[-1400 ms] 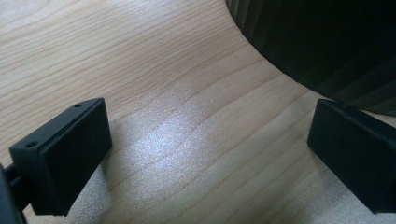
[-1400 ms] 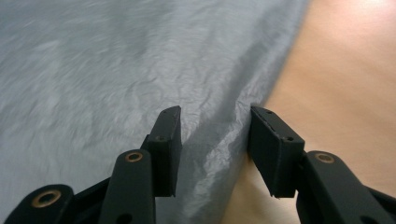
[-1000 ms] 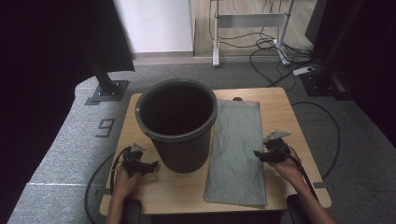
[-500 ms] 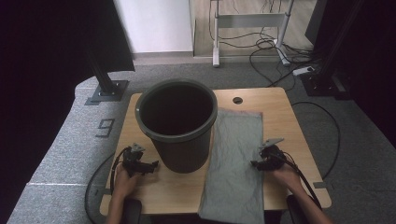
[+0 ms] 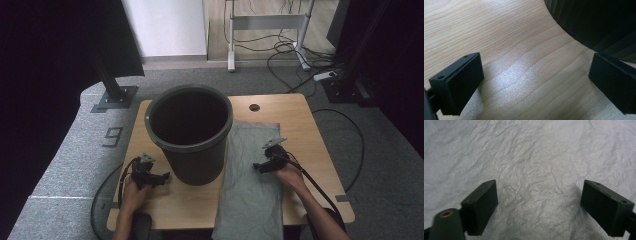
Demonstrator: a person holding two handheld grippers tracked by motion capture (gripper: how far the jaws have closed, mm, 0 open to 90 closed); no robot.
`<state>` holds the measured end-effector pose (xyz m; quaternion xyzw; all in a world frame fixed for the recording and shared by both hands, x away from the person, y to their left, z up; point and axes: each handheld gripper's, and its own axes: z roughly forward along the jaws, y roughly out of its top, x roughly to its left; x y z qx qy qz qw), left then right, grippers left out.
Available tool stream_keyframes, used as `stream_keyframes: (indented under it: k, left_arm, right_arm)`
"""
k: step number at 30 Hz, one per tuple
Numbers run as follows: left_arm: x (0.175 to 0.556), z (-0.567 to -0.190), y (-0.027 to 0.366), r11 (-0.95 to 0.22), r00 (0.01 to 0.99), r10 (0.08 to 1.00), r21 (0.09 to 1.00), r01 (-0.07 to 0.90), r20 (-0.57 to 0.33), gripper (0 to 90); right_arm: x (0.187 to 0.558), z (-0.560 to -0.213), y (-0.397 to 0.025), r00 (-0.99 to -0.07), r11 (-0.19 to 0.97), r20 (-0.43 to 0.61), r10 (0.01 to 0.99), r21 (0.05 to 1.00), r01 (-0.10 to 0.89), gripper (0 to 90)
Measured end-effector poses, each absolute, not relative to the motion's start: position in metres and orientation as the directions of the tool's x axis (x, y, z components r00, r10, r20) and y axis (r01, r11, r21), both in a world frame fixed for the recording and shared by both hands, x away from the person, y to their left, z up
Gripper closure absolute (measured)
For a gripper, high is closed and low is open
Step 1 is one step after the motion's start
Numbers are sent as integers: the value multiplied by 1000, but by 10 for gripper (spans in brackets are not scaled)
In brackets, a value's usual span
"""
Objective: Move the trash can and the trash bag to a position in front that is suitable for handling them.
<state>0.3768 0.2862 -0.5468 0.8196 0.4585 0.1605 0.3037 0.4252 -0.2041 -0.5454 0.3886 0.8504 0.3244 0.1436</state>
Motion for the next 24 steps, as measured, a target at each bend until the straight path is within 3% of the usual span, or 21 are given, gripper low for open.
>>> stream_keyframes:
  k: [5,16,19,24]
  left_arm:
    - [377,-547,286,-395,528,849,645,654,-16,0]
    - [377,-547,286,-391,523,852,645,657,-16,0]
    - [377,-547,285,-390,522,853,643,659,-17,0]
    - [378,-547,285,-386,518,855,645,660,-18,0]
  right_arm:
    - [422,-543,-227,-587,458,-16,809,644,613,150]
    - [384,-543,-317,-317,247,-4,948,635,732,153]
    - [374,-538,-330,-256,256,-92,962,629,734,166]
    - [375,-532,-314,-355,311,-74,932,665,679,143]
